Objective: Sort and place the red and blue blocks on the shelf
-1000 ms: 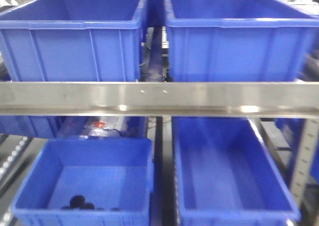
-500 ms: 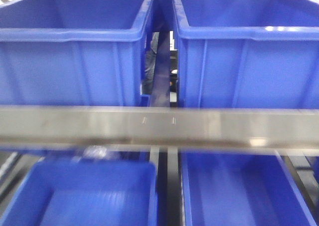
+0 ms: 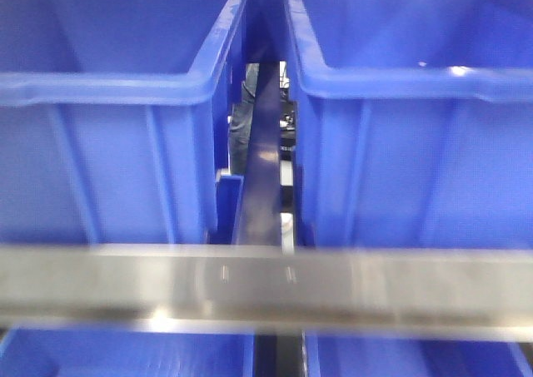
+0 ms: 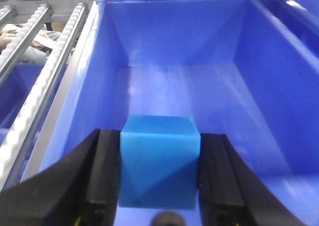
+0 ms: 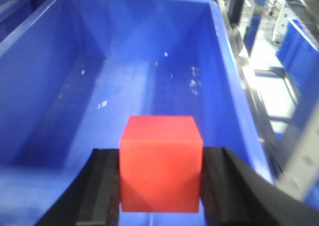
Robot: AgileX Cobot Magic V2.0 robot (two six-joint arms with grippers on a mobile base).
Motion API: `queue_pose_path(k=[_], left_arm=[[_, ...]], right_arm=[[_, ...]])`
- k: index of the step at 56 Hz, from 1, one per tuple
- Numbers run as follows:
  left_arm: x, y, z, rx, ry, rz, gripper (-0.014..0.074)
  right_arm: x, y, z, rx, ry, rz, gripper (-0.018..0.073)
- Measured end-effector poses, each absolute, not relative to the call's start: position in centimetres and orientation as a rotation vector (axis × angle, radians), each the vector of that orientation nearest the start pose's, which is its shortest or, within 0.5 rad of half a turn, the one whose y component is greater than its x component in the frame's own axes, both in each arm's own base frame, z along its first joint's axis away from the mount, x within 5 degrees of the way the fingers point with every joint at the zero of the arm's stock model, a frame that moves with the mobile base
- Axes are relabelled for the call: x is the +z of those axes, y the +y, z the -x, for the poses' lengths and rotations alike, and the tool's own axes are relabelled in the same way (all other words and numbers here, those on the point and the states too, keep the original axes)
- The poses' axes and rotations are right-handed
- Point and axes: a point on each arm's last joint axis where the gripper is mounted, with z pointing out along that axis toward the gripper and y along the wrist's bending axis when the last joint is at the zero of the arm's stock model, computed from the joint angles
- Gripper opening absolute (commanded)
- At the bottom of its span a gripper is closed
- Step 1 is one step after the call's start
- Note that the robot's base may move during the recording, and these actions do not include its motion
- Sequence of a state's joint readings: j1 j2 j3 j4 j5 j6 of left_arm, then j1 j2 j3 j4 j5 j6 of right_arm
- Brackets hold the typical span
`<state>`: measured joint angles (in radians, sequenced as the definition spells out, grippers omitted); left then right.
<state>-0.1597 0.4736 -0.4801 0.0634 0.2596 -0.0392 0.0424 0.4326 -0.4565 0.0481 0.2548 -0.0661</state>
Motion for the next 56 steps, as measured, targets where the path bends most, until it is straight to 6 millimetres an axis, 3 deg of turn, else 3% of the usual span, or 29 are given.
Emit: queue_pose_path(k=[56], left_arm=[[31.65,-1.50,-10.25,-0.087,1.731,-0.146,0.0256]], right_arm=[[31.30,0.52,-9.65,0.027,1.713,0.062,0.0384]])
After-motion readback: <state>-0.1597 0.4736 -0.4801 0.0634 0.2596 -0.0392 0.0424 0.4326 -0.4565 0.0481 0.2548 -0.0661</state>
